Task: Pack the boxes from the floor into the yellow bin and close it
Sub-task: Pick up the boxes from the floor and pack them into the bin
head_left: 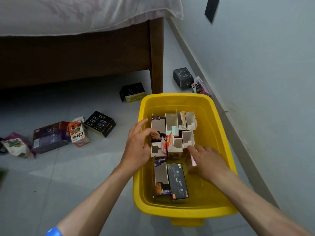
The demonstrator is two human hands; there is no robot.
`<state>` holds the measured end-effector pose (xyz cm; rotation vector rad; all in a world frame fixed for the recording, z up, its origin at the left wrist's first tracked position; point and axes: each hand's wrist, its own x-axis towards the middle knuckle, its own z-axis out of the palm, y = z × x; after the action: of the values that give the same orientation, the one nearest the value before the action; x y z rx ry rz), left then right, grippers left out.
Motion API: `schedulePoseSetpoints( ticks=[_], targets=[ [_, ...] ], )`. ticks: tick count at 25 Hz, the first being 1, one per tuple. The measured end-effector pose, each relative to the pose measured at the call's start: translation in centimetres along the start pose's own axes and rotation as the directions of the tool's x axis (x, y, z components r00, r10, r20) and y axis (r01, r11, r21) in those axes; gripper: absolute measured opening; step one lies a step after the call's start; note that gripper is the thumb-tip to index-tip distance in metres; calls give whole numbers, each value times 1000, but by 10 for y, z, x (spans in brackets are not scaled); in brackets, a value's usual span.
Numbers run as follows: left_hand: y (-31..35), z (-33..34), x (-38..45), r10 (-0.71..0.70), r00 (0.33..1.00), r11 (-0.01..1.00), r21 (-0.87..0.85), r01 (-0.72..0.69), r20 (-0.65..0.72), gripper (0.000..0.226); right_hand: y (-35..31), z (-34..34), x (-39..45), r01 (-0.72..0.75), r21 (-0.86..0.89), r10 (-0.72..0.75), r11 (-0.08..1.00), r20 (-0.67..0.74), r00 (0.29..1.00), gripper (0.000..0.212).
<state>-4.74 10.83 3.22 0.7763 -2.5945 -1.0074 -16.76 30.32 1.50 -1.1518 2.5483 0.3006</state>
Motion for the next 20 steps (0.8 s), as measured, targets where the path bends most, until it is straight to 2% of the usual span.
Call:
schedulePoseSetpoints(
  ticks=[5, 7, 9, 10, 12, 13, 15, 17, 20],
  targets=[
    [-11, -15, 12, -78, 997, 992, -99, 75, -27, 65, -9, -6, 9, 59, -19, -61, 998, -109, 992, 66],
    [-19, -23, 24, -241, 969, 961, -154, 229, -62, 74, -7, -24, 9, 78, -20, -80, 997, -247, 966, 56],
    [-25, -31, 34, -373, 926, 921, -147, 362, -58, 76, 8, -45, 6, 103, 68, -72, 992, -368, 927, 37],
    [-28, -36, 40, -369, 928, 928, -72, 366, -42, 72, 20, -53, 2, 156, 135, -99, 979, -356, 929, 35],
    [-39, -53, 55, -338, 941, 939, 60, 339, -23, 65, 37, -60, -10, 360, 207, -315, 910, -224, 922, 44],
    [-44, -65, 62, -337, 942, 937, 93, 336, -5, 63, 36, -60, -19, 453, 197, -431, 869, -149, 890, 49],
    [-52, -85, 69, -348, 937, 931, 132, 341, 30, 61, 17, -54, -26, 595, 59, -590, 802, -87, 803, 54],
    [-57, -90, 70, -337, 934, 939, 123, 322, 119, 60, -15, -54, -27, 671, -47, -672, 740, 7, 741, 39],
    [-59, -80, 66, -218, 943, 976, 62, 209, 251, 55, -62, -60, -23, 743, -14, -727, 670, 193, 659, 18]
  ],
)
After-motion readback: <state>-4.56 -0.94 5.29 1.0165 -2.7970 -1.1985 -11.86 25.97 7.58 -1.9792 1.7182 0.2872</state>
